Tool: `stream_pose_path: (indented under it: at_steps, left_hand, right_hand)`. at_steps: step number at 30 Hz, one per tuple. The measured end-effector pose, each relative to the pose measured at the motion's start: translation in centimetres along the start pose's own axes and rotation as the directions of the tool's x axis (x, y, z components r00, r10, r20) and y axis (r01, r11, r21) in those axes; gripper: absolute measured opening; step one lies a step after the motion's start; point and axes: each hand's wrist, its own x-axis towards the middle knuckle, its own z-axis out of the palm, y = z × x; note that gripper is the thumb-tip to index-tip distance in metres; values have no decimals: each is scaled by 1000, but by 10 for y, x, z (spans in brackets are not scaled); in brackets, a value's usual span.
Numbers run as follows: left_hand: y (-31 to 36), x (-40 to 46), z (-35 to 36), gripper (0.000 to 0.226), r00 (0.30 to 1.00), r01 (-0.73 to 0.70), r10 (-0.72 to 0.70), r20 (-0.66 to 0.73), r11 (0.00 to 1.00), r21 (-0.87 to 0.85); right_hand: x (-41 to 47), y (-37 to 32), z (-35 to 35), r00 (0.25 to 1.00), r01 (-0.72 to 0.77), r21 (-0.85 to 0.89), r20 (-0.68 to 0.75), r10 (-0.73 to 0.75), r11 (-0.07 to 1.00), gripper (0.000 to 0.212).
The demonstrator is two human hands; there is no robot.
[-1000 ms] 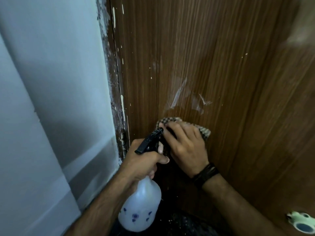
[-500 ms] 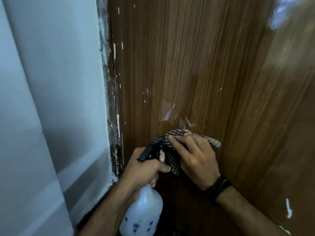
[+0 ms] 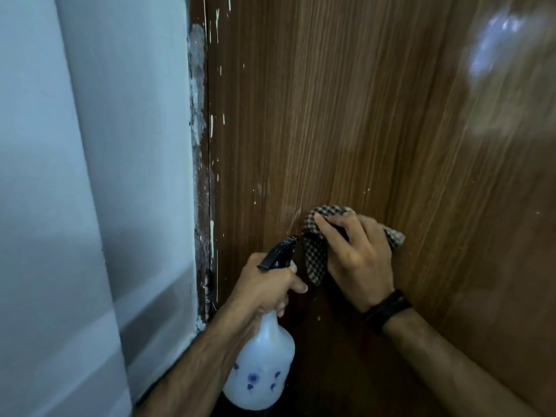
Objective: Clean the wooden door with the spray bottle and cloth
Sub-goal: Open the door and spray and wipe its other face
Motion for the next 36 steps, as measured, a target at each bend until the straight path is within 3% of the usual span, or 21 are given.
stream_pose_path:
  at_steps: [5, 11, 13, 17, 21, 23, 26, 27, 29, 33, 36]
  left_hand:
    - [15, -1, -5, 25, 997, -14, 11, -71, 999, -52]
    - [30, -9, -15, 19, 996, 4, -8, -93, 999, -41]
    - [33, -11, -20, 22, 996, 13, -16, -88, 999, -34]
    - [51, -10, -34, 25, 992, 18, -18, -122, 1000, -4]
    - [87, -7, -56, 25, 985, 31, -28, -173, 999, 19]
    - [102, -10, -64, 23, 983, 46, -37, -182, 998, 47]
    - [117, -16, -71, 23, 987, 77, -61, -147, 992, 105]
    - [120, -17, -73, 24, 987, 81, -65, -149, 991, 104]
    - [124, -18, -75, 24, 983, 77, -64, -170, 994, 72]
    - [125, -15, -72, 25, 978, 60, -63, -199, 998, -24]
    - [126, -19, -68, 27, 981, 47, -51, -187, 998, -30]
  right_hand:
    - [37, -6, 18, 982, 169, 2, 89, -168, 986, 40]
    - [11, -19, 19, 828, 445, 111, 326, -456, 889, 37]
    - [30, -15, 17, 825, 463, 66, 331, -457, 884, 41]
    - [95, -6, 19, 920, 345, -36, 211, -330, 938, 44]
    - [129, -3, 20, 903, 374, -53, 248, -350, 926, 42]
    - [124, -3, 18, 823, 496, -8, 325, -466, 869, 42]
    - [108, -4, 14, 584, 694, 112, 491, -646, 711, 41]
    - [107, -4, 13, 554, 710, 126, 507, -660, 693, 38]
    - [118, -3, 15, 585, 698, 98, 493, -644, 709, 36]
    - [164, -8, 20, 769, 567, -35, 379, -514, 823, 38]
    - [175, -10, 23, 797, 536, -70, 370, -477, 841, 41]
